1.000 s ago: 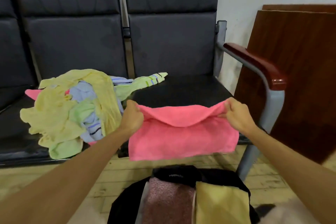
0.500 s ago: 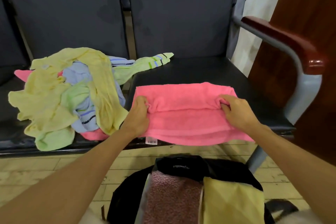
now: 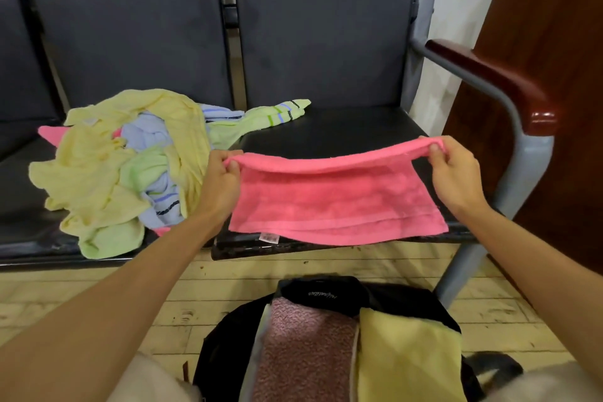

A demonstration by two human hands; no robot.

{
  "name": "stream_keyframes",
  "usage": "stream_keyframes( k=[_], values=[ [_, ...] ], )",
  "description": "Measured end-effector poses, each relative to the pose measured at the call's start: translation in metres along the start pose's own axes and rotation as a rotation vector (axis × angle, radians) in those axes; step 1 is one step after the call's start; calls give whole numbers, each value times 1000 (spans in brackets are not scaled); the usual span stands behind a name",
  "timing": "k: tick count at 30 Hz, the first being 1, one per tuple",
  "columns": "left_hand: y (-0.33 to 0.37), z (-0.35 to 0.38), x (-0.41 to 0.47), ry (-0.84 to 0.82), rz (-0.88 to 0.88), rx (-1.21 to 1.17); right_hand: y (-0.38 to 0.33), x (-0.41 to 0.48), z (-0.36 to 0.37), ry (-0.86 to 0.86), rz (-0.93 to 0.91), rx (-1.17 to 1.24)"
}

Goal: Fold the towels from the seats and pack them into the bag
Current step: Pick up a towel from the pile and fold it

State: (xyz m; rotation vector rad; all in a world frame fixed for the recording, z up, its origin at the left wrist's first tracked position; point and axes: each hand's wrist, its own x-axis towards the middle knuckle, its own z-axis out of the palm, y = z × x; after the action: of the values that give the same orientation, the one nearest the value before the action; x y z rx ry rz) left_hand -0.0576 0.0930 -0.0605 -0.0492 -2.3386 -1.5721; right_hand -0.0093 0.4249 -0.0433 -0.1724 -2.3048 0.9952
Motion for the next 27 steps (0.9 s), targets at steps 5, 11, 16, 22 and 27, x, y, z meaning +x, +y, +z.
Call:
stream_keyframes(
  k=[5, 11, 16, 22, 27],
  values=[
    [-1, -19, -9, -113, -28, 37, 7, -23, -20, -92, -34, -60],
    [6, -30, -27, -255, -141, 194, 21, -39, -35, -324, -186, -274],
    [-1, -31, -35, -372, -85, 454, 20, -48, -35, -625, -74, -372],
    [-5, -24, -27, -238, -132, 472, 26, -42, -29, -593, -29, -354],
    [0, -6, -21, -277, -285, 477, 33, -33, -14, -337, 92, -417]
  ],
)
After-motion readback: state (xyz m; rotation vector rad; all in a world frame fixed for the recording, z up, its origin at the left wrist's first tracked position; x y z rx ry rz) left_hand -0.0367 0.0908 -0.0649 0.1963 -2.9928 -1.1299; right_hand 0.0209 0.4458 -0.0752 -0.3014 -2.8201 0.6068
